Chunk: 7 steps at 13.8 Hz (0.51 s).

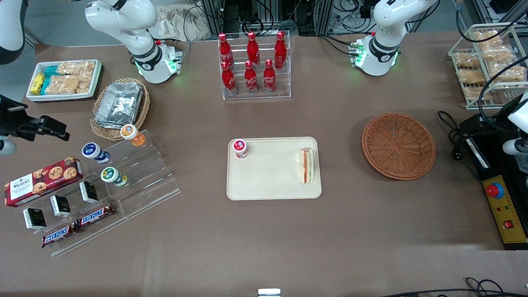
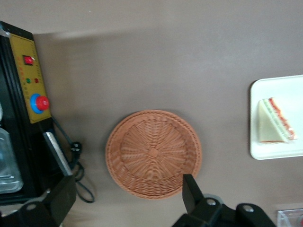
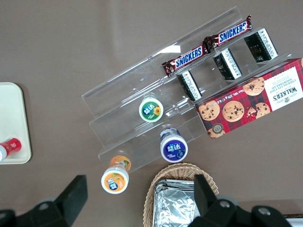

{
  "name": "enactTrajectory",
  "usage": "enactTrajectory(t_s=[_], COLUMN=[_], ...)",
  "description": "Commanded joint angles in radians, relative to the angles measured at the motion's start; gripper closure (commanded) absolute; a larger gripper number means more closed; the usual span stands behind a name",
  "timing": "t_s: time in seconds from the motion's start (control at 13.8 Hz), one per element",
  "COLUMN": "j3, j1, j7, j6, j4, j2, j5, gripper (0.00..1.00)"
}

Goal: Place sandwich from basket to tray

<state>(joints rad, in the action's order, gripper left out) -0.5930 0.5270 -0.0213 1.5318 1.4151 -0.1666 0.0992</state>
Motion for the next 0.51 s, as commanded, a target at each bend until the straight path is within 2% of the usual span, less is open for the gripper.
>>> enactTrajectory(t_s=[0.0,0.44], j3=[0.010,0.010], j1=[0.002,0.002], j7=[0.026,0.029], j6=[-0.019,-0.018], j4=[-0.018,-0.018], j2=[-0.002,-0.002], j5=[-0.022,-0.019], gripper=[0.00,0.00])
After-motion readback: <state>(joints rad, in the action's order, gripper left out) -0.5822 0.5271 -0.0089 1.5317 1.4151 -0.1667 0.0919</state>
